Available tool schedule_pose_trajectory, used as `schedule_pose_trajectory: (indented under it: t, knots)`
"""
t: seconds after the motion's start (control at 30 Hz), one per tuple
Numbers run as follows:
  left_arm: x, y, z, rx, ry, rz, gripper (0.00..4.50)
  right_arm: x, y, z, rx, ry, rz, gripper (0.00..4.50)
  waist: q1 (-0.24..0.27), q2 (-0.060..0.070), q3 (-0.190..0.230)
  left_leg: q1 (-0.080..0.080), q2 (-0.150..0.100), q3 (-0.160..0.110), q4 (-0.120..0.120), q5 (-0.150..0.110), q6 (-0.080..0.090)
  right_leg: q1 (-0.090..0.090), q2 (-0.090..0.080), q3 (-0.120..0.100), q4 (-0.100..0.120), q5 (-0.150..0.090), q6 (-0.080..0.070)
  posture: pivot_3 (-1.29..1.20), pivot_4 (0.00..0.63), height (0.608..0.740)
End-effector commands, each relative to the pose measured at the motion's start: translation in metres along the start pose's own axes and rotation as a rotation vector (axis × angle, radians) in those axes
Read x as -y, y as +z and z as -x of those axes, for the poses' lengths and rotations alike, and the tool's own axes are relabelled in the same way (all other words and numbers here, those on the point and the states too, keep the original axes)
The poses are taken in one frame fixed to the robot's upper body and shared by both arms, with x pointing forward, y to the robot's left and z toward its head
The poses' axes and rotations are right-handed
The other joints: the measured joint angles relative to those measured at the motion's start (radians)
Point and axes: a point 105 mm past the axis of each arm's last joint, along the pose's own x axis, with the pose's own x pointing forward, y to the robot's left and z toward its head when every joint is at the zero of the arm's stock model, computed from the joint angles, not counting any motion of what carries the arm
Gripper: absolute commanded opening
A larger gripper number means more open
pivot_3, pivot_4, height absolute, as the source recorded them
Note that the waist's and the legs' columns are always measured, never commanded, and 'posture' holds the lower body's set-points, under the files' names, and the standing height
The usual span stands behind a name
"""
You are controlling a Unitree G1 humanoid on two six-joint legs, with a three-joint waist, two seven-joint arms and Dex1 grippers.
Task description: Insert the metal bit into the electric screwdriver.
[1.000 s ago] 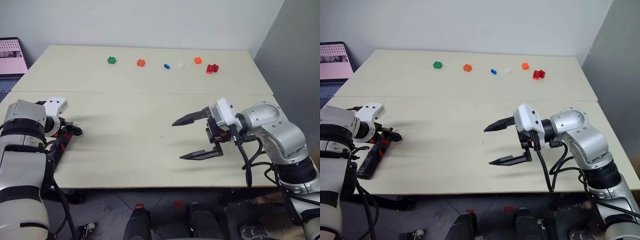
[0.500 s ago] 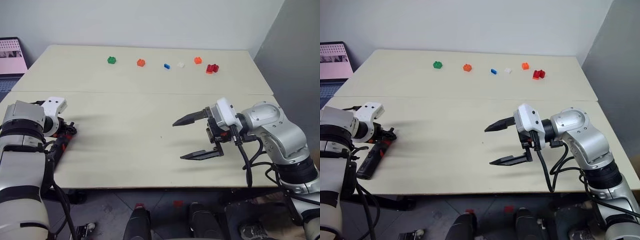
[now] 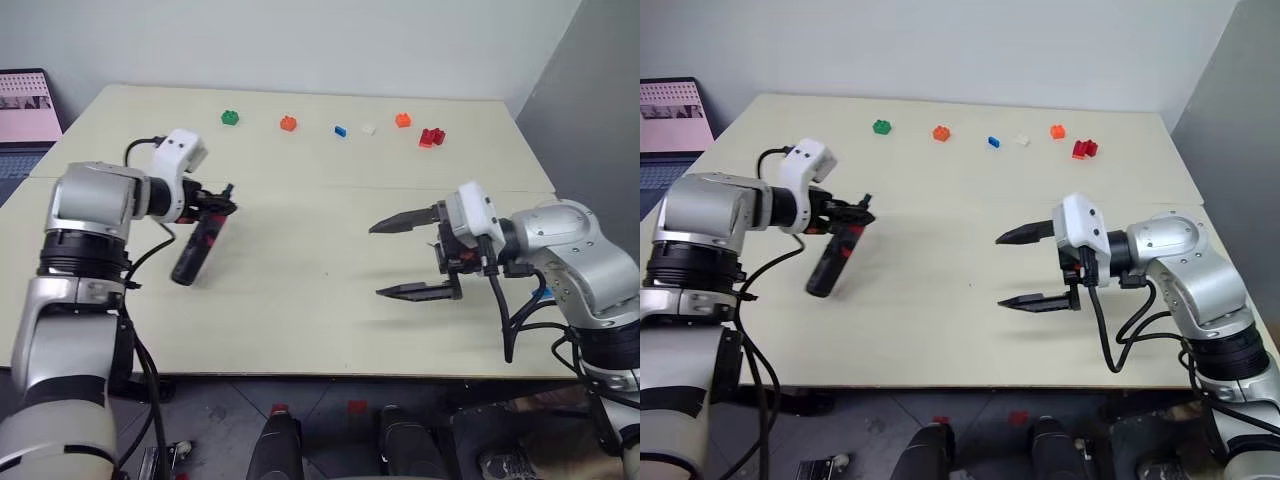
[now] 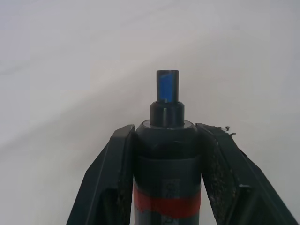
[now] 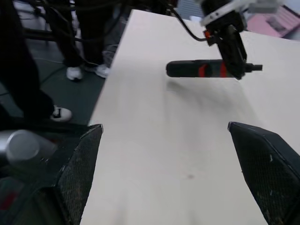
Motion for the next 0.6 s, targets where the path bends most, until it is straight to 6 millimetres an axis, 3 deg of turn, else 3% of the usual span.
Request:
schedule_pose_trajectory:
  t: [0.03,0.1,0.2,0.4,0.6]
  knots:
    - [0.04,0.044,0.0,0.226,-0.071,-0.107,1.65,0.009,0.008,0.017,0.005,-0.113,0.016,4.5,0.001,0.0,0.0,0.0,0.0,0.0,0.0,0.0,0.0,0.0,0.0,0.0,0.0,0.0,0.0,0.0,0.15,0.74]
    - [0.057,0.048,-0.004,0.277,-0.106,-0.133,1.65,0.009,0.008,0.021,-0.002,-0.143,0.013,4.5,0.001,0.0,0.0,0.0,0.0,0.0,0.001,0.0,0.0,0.0,0.0,0.0,0.0,0.0,0.0,0.0,0.15,0.74]
    - [0.096,0.062,-0.016,0.455,-0.202,-0.177,1.65,0.011,0.003,0.032,-0.039,-0.246,0.0,4.5,0.001,0.0,0.0,0.0,-0.001,0.0,0.001,0.0,0.0,0.001,0.0,0.0,0.0,0.0,0.0,0.0,0.15,0.74]
    - [0.131,0.073,-0.036,0.662,-0.244,-0.135,1.65,0.01,-0.004,0.045,-0.084,-0.394,-0.027,4.5,0.003,0.001,-0.001,0.001,-0.001,0.0,0.002,0.0,0.0,0.002,0.0,0.001,-0.001,0.001,0.002,0.0,0.15,0.74]
    - [0.146,0.061,-0.058,0.716,-0.255,-0.092,1.65,0.008,-0.011,0.052,-0.142,-0.48,-0.05,4.5,0.0,0.001,-0.001,0.006,-0.002,0.0,0.003,0.0,0.0,0.006,0.0,0.003,-0.002,0.001,0.003,0.0,0.15,0.74]
